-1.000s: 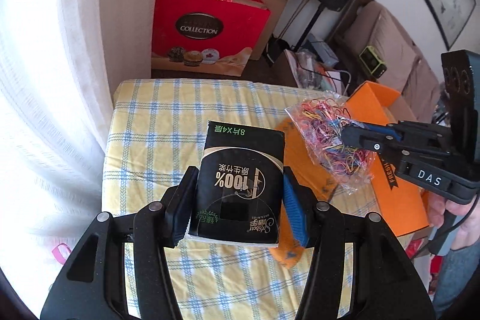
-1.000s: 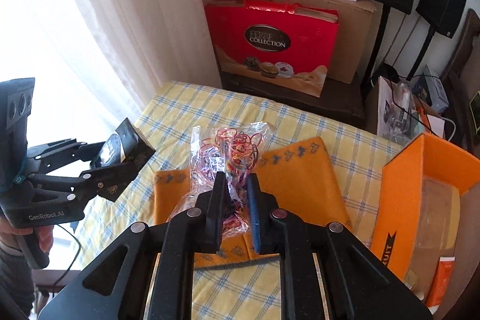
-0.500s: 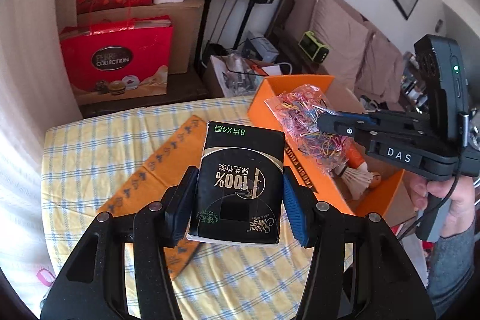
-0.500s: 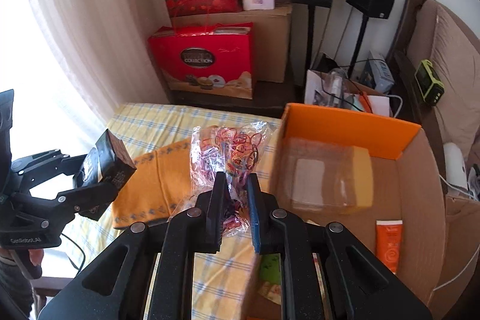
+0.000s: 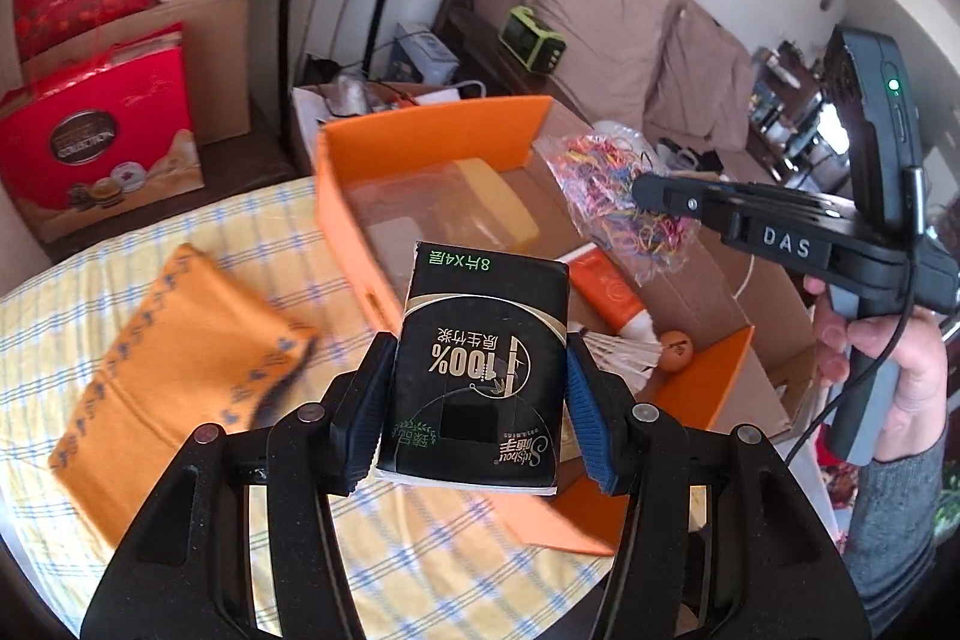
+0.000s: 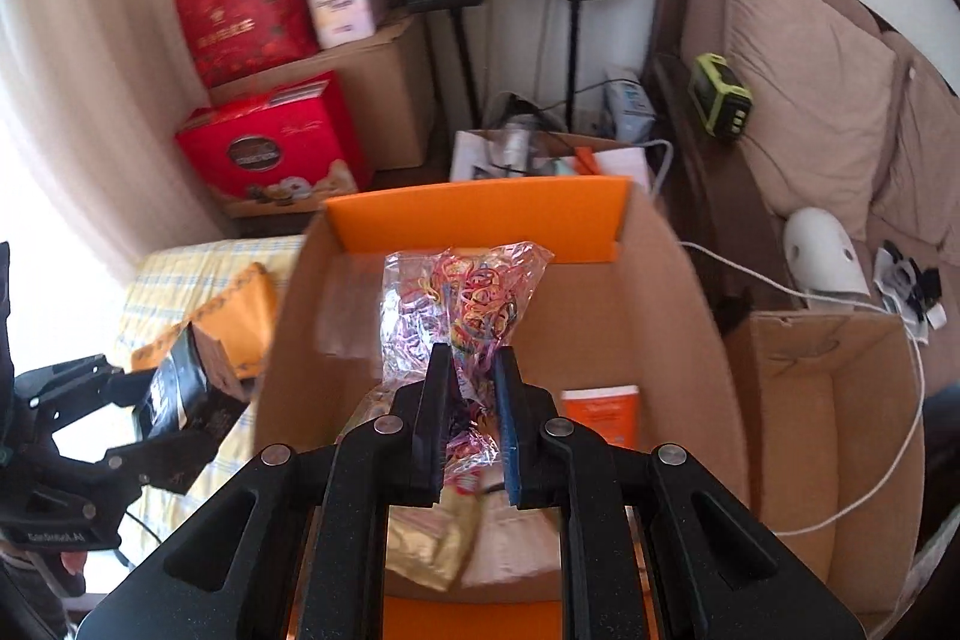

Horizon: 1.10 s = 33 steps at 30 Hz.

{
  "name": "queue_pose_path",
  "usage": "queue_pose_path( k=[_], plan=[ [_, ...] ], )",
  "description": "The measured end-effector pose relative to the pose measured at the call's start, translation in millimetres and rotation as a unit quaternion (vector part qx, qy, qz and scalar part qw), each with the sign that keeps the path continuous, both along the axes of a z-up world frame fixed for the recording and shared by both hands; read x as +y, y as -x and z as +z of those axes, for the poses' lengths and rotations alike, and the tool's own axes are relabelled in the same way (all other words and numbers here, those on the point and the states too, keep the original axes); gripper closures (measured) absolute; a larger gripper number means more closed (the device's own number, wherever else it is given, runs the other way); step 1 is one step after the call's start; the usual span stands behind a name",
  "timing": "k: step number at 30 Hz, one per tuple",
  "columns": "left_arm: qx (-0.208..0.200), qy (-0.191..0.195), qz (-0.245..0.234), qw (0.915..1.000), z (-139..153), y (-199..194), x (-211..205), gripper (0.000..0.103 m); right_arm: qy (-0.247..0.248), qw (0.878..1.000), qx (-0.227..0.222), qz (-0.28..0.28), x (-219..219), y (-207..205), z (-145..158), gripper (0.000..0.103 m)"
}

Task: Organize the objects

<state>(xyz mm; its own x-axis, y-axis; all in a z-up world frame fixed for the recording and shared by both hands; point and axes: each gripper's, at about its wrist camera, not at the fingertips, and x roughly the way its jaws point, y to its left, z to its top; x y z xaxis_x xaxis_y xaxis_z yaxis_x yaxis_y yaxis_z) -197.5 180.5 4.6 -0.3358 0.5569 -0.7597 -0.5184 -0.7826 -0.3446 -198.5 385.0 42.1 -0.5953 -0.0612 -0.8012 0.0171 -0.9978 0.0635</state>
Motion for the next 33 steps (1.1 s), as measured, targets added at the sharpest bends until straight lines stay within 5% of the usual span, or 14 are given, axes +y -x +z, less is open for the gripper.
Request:
queue_pose_path(
  k=[16,21,33],
  plan=[
    [-0.018,0.033,-0.038,0.9986,-16,17,89,0.052,-0.031,0.998,-0.034,-0.032,53,48,-48,0.088],
    [-0.033,0.036,-0.037,0.9981,-26,23,99,0.052,-0.056,0.998,-0.034,-0.023,47,67,-63,0.065],
    [-0.064,0.093,-0.060,0.9918,-50,25,130,0.052,0.006,0.998,-0.021,-0.058,70,39,-46,0.057]
  ],
)
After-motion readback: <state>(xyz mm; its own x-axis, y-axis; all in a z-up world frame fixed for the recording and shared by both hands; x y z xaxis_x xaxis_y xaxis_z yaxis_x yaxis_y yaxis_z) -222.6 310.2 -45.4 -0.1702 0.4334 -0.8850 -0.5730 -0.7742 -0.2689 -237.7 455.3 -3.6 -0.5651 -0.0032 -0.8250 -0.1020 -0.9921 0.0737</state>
